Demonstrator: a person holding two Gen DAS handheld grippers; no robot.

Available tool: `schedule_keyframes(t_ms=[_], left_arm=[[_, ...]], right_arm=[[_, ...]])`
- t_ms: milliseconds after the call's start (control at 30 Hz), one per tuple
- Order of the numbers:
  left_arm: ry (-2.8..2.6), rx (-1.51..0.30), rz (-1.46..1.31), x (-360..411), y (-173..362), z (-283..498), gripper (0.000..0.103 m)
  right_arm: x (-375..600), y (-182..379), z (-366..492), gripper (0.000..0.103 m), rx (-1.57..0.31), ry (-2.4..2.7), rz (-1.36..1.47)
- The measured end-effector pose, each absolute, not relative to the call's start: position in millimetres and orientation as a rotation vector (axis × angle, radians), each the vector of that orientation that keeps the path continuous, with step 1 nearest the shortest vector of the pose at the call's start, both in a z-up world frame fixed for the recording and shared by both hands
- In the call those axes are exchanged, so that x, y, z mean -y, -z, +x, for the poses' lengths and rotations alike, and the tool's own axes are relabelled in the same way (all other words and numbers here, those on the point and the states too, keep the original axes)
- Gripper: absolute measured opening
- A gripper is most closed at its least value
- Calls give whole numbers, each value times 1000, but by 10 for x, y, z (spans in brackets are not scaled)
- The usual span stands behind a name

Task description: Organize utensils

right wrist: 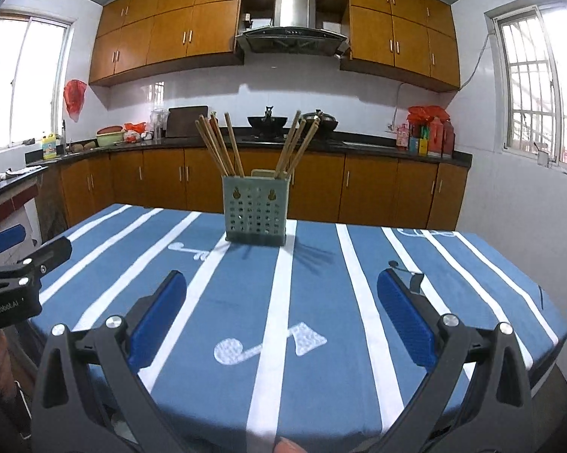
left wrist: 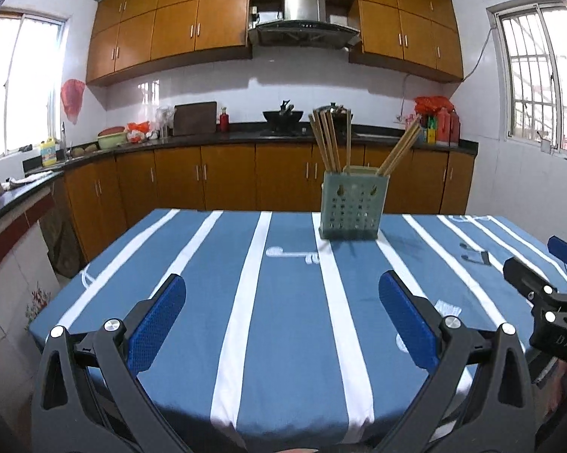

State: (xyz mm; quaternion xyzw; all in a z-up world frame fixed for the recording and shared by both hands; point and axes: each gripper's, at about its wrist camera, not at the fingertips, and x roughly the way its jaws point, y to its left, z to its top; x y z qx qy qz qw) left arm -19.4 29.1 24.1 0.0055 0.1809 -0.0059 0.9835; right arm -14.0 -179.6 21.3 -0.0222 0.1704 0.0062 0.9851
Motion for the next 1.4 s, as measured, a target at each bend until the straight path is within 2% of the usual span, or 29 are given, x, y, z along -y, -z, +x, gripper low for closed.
schedule_keyframes(t_ms=[300, 1400], left_arm=[[14, -371, 17, -268, -48, -306, 101], [23, -414, -14, -263, 30, -304, 101]], right_arm=[[1889, -25, -179, 99, -390, -4, 19], [1928, 50, -210, 99, -413, 0, 32]])
